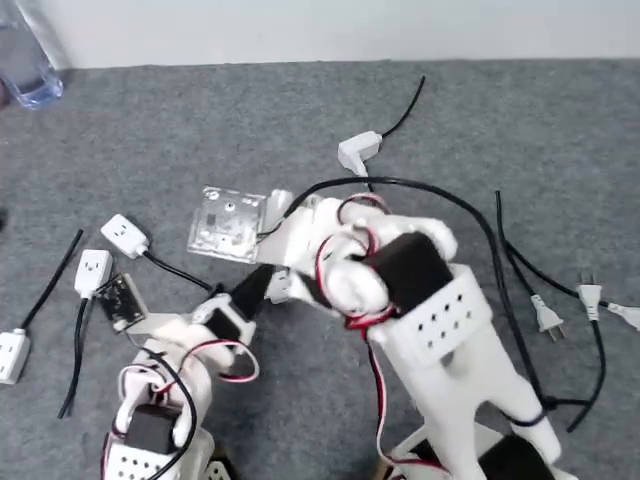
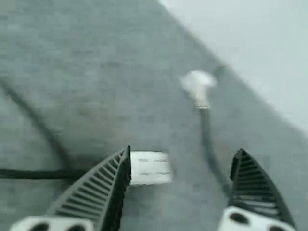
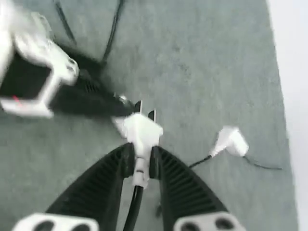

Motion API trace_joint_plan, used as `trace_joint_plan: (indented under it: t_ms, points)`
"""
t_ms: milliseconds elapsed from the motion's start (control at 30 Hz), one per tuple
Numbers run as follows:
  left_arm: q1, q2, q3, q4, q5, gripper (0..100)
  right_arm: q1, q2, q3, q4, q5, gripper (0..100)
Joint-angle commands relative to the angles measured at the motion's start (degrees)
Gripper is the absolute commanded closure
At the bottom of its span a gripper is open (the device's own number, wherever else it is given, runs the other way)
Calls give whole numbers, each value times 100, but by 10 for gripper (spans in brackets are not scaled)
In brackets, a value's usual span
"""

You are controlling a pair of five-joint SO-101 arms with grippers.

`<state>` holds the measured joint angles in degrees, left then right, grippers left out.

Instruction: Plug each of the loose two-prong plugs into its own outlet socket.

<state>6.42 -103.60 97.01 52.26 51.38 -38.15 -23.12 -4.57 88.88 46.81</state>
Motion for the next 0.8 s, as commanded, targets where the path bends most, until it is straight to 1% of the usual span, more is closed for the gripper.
trace_joint_plan:
  t_ms: [0, 133, 233, 333, 433, 500, 667, 767]
  points:
    - [-879, -62, -57, 105, -818, 681, 198, 127, 26, 57, 800, 991]
    - [-1741, -70, -57, 176, -1881, 681, 215, 593, 413, -136, 1644, 991]
    - [-2215, -70, -57, 484, -2497, 680, 233, 1103, 519, -277, 2312, 991]
    - [-2673, -70, -57, 774, -3130, 680, 426, 1622, 369, -541, 2831, 991]
    - [-3007, -70, -57, 1108, -3710, 680, 602, 2185, 9, -593, 3367, 991]
    - [-3086, -70, -57, 1073, -3824, 680, 646, 2580, -255, -585, 3648, 991]
    - [-3112, -70, -57, 941, -3833, 680, 831, 3477, -862, -567, 4167, 991]
    - [-3103, -70, -57, 941, -3842, 680, 831, 3916, -1292, -295, 4448, 991]
